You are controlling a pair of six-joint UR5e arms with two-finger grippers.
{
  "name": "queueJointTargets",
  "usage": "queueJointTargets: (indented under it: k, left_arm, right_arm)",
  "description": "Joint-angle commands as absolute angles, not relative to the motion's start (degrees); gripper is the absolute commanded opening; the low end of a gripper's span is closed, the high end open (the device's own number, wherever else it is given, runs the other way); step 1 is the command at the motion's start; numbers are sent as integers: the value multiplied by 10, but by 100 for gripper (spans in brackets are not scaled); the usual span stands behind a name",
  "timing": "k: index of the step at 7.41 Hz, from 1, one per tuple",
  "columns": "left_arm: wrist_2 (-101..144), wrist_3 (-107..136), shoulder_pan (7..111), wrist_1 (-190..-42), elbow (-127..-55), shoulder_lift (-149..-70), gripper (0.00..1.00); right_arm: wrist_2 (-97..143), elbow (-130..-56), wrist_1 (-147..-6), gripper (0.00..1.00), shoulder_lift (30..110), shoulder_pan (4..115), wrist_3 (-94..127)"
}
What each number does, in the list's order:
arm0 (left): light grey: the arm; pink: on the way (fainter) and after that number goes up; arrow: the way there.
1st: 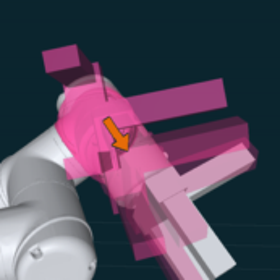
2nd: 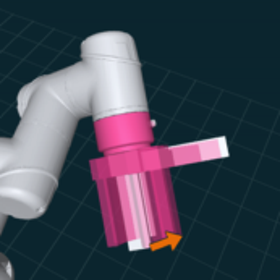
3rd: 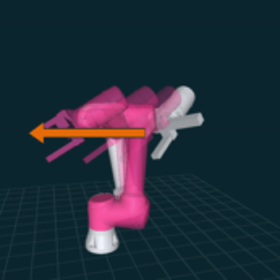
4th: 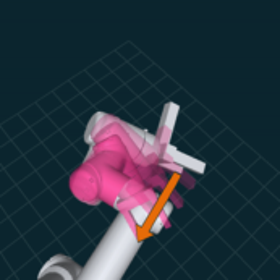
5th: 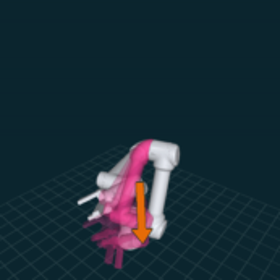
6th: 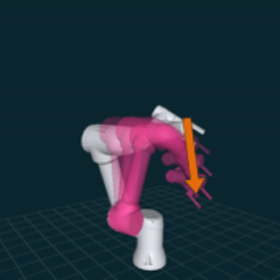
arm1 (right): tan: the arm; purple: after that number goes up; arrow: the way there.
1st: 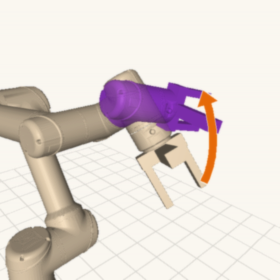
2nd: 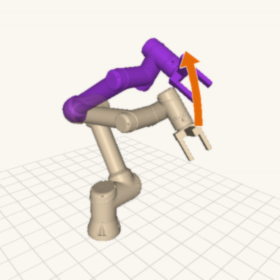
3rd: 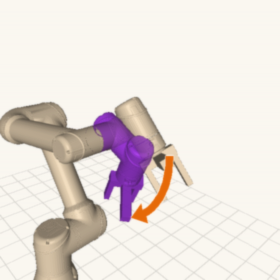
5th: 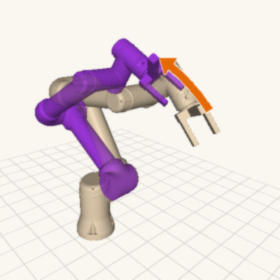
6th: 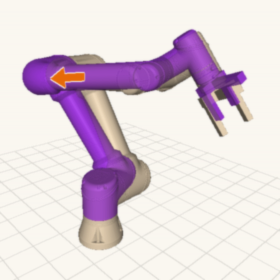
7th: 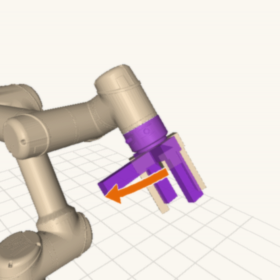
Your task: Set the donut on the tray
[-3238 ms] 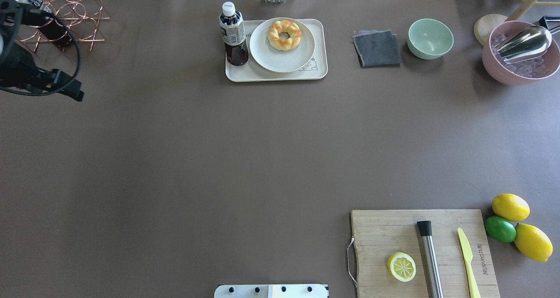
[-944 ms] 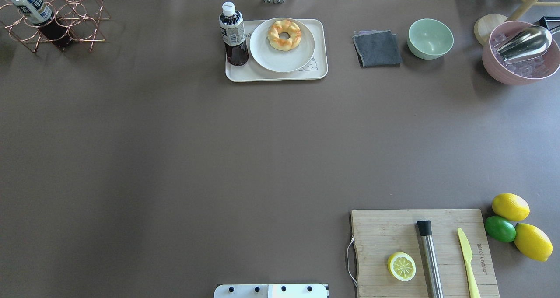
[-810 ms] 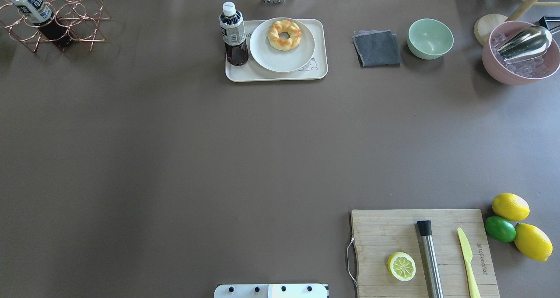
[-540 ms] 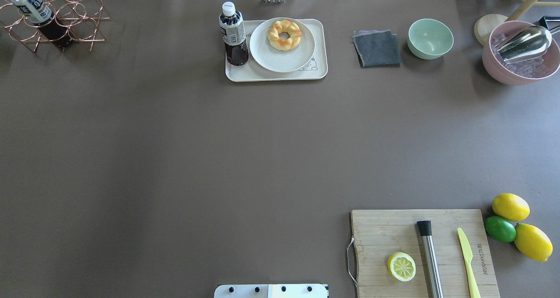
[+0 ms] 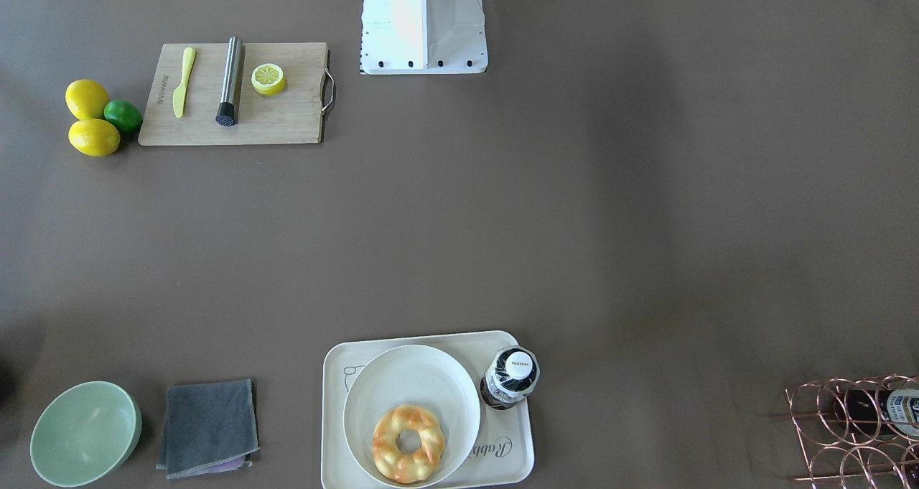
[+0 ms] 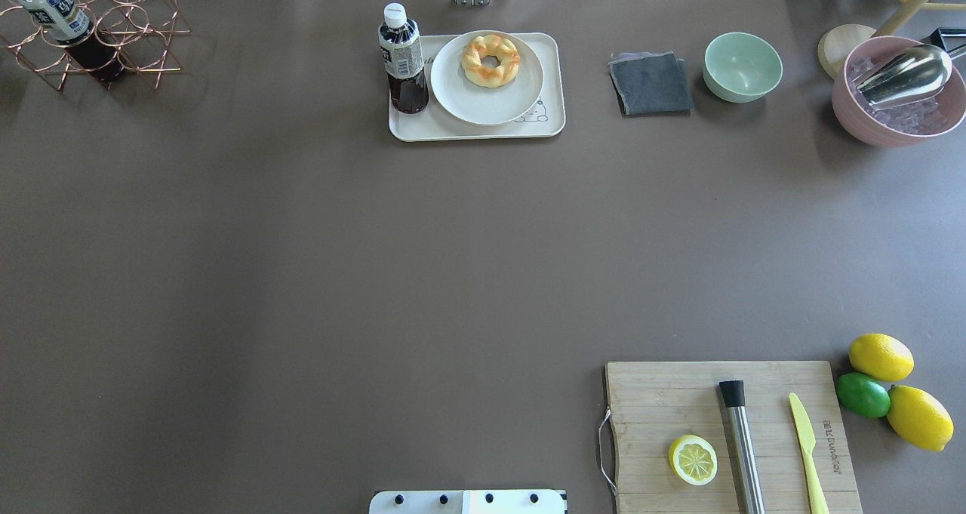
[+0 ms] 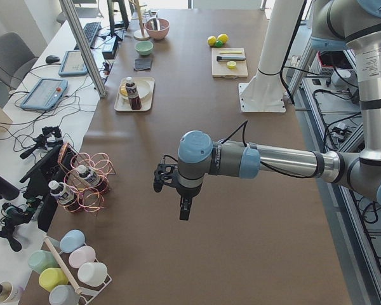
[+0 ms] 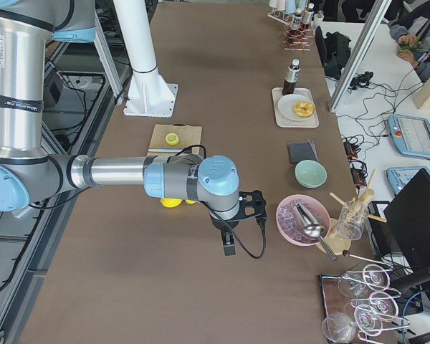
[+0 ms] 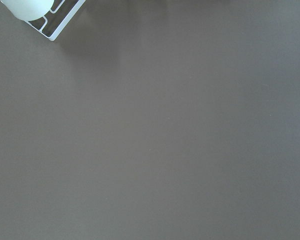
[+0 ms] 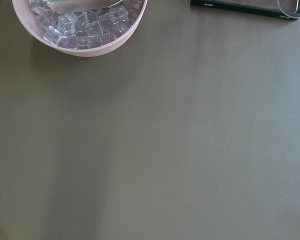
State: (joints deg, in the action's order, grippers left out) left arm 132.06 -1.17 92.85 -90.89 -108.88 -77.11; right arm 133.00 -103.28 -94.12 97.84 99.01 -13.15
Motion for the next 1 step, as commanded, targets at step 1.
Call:
queueJointTargets:
  k: [1]
  left_arm:
    - [1318,-33,933,-947,-1068,-772,98]
  right_arm:
    - [1330,-1034,-941,100,977,990,-131]
